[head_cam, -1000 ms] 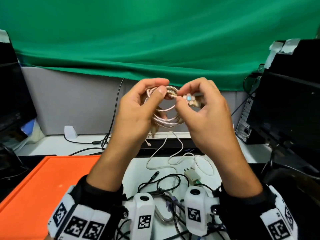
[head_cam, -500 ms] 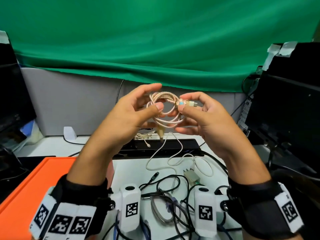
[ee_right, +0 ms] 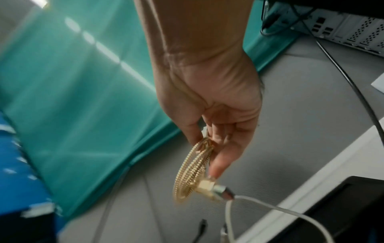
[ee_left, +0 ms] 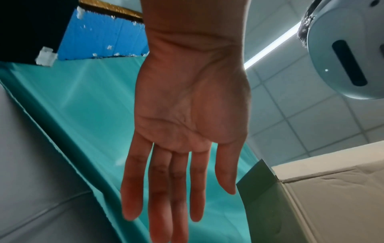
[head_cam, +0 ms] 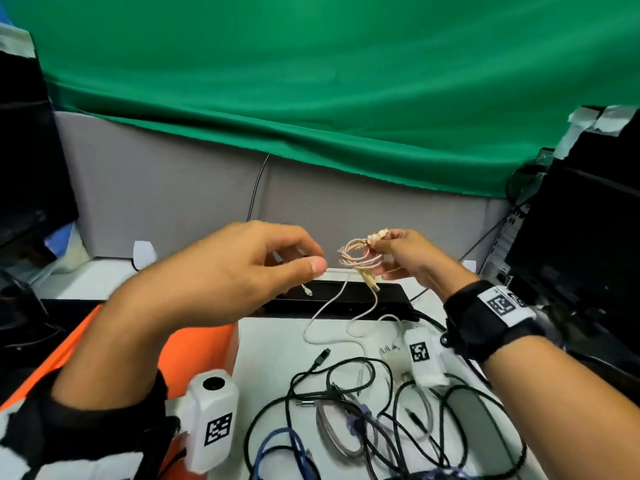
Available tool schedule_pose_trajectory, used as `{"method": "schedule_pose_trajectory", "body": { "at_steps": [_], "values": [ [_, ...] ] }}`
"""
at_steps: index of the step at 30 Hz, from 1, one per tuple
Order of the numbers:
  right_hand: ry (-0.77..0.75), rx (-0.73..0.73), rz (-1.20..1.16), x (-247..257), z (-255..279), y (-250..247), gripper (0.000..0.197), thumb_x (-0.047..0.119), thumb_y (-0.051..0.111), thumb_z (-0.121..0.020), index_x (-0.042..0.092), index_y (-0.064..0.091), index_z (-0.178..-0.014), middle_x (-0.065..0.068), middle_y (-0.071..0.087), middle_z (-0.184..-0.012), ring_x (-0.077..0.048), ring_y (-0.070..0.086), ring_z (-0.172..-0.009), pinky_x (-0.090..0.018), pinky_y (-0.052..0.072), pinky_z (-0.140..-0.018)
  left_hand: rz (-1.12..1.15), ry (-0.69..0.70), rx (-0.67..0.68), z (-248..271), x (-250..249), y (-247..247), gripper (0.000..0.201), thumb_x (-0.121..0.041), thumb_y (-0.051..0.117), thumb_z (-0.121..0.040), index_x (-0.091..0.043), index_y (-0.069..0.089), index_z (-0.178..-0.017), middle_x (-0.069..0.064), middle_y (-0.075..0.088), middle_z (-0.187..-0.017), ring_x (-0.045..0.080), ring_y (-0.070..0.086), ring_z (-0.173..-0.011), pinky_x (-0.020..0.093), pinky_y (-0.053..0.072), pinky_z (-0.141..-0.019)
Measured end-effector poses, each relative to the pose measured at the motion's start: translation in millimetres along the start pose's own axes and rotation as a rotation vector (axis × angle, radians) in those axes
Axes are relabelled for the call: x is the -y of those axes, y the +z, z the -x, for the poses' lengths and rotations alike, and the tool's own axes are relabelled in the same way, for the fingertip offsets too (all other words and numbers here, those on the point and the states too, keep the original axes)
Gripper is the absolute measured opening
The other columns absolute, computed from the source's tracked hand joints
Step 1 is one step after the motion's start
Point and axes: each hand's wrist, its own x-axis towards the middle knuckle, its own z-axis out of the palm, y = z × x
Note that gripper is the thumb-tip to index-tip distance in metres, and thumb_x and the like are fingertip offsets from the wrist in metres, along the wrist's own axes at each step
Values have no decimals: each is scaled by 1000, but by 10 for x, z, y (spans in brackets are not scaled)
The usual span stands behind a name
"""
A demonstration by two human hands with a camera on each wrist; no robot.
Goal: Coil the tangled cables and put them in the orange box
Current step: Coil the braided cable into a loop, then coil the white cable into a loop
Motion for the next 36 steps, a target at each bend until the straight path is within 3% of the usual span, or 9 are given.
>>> {"method": "schedule_pose_trajectory", "body": {
  "at_steps": [3, 6, 9, 13, 18, 21, 27, 30, 36],
  "values": [
    [84, -8, -22, -7, -366, 99, 8, 15, 57, -103, 10, 62, -100, -11, 74, -86, -18, 70, -50, -24, 54, -43, -40, -31, -25, 79, 144, -181, 42, -69, 45, -78, -43, 70, -101, -31, 68, -86, -7, 64, -82, 14, 45, -66],
    [160, -34, 2, 2, -689, 147, 13, 17, 52, -104, 10, 63, -102, -10, 74, -83, -17, 70, -48, -21, 50, -38, -26, -6, -127, 135, 207, -328, 42, -75, 48, -86, -42, 69, -101, -27, 69, -85, -3, 65, -82, 18, 47, -69],
    [274, -15, 93, -80, -940, 201, 30, 19, 41, -108, 12, 62, -89, -4, 69, -70, -10, 64, -41, -16, 46, -37, -26, 14, -142, 172, 203, -372, 40, -77, 47, -86, -46, 67, -102, -26, 70, -88, -1, 65, -84, 22, 50, -74],
    [385, 66, 255, -307, -1099, 367, 39, 16, 31, -106, 13, 62, -83, -1, 63, -70, -11, 56, -43, -16, 39, -41, -21, -35, -56, 140, 176, -312, 47, -72, 42, -74, -40, 70, -95, -30, 68, -85, -4, 64, -81, 16, 49, -66],
    [453, 151, 334, -496, -1060, 472, 37, 22, 32, -102, 15, 67, -91, -2, 71, -80, -13, 53, -47, -15, 32, -46, -96, -83, -10, 36, 257, -219, 39, -68, 45, -83, -40, 69, -95, -35, 65, -83, -10, 60, -74, 11, 40, -57],
    [425, 146, 317, -516, -1026, 444, 33, 26, 35, -103, 19, 67, -97, -2, 73, -84, -14, 58, -49, -15, 40, -48, -123, -98, 11, -8, 265, -168, 34, -64, 47, -89, -38, 68, -96, -36, 63, -76, -13, 57, -70, 8, 39, -55],
    [399, 214, 346, -409, -868, 331, 43, 55, 36, -104, 17, 56, -101, -9, 74, -72, -16, 51, -47, -22, 40, -51, -192, -113, 48, -54, 226, -71, 36, -66, 46, -90, -38, 68, -99, -15, 68, -81, -2, 60, -72, 24, 50, -66],
    [349, 296, 463, -378, -755, 286, 60, 61, 38, -102, 15, 71, -85, -4, 65, -67, -14, 44, -45, -21, 36, -50, -202, -110, 64, -51, 180, -40, 34, -65, 47, -91, -38, 67, -100, -15, 69, -81, -1, 61, -72, 24, 50, -66],
    [94, 325, 635, -45, -218, 78, 49, 62, 50, -98, 21, 66, -77, -1, 58, -75, -17, 47, -61, -28, 47, -59, -208, -118, 95, -53, 128, -11, 33, -66, 48, -91, -39, 67, -97, -15, 67, -78, 2, 61, -70, 25, 47, -62]
  ]
}}
